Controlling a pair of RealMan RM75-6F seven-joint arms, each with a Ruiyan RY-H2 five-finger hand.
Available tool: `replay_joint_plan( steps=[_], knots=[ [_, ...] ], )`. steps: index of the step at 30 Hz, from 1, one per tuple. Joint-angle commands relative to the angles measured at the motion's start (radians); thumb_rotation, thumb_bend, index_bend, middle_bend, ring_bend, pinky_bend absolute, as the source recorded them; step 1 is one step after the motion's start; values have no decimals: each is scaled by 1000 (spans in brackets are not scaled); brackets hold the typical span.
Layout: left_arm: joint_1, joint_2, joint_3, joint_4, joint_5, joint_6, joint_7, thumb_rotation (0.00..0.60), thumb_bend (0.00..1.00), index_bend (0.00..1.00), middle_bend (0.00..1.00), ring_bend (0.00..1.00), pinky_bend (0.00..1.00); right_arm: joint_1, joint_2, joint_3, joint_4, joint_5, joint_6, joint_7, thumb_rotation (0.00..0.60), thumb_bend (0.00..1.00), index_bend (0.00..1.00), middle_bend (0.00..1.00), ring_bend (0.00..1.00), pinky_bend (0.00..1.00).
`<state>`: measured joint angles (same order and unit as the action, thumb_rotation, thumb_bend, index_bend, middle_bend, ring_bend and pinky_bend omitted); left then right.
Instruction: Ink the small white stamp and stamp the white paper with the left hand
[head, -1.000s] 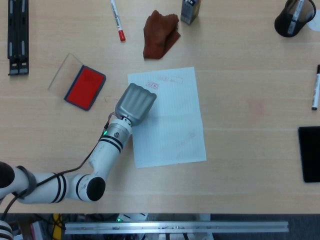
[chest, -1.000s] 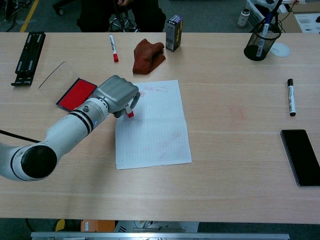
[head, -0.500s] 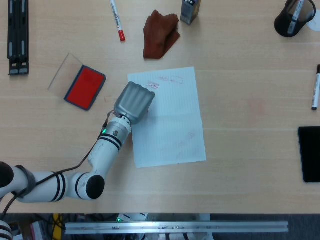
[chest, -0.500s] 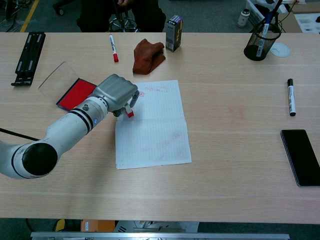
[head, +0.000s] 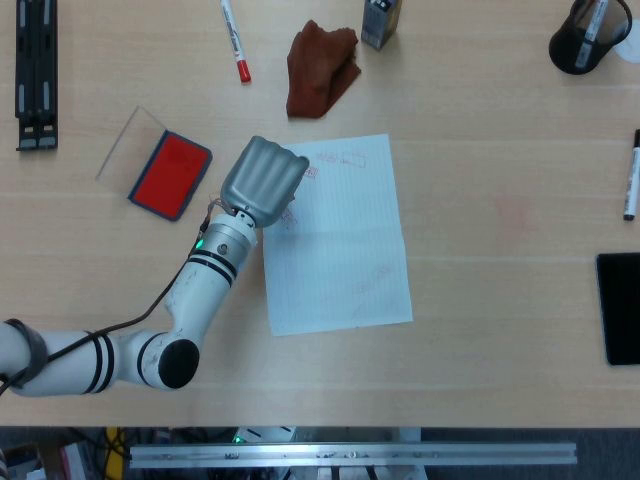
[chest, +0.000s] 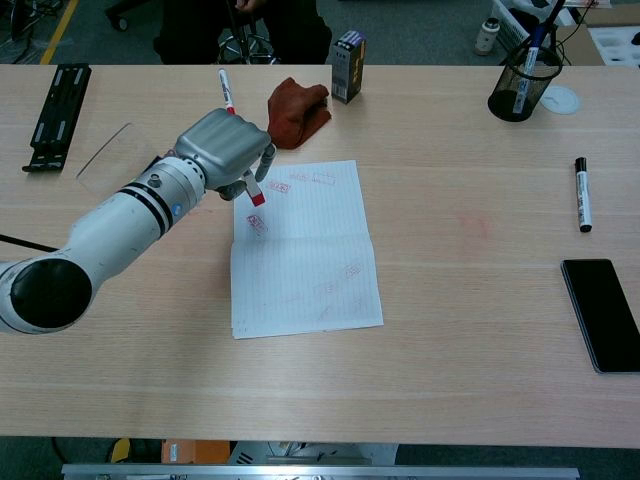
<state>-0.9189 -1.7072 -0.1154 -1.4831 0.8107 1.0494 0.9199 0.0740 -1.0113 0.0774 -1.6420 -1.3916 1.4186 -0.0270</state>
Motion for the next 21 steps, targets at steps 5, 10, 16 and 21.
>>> replay_joint_plan(
  steps=[5, 10, 16, 21],
  knots=[
    [-12, -41, 12, 83, -14, -33, -1, 600, 354, 534, 1000, 1000, 1000, -5, 6, 0, -6, 5, 3, -7, 600, 117, 322, 440, 360, 512],
    [-11, -67, 15, 135, -26, -52, -14, 600, 355, 534, 1000, 1000, 1000, -6, 7, 1, -7, 11, -1, -11, 600, 117, 321, 440, 360, 511],
    [-10, -85, 11, 169, -33, -65, -30, 600, 354, 535, 1000, 1000, 1000, -3, 6, 2, -9, 13, -6, -15, 600, 117, 322, 440, 359, 511],
    [-8, -107, 10, 204, -44, -85, -44, 600, 355, 535, 1000, 1000, 1000, -2, 5, 4, -10, 15, -9, -18, 600, 117, 322, 440, 360, 511]
  ],
)
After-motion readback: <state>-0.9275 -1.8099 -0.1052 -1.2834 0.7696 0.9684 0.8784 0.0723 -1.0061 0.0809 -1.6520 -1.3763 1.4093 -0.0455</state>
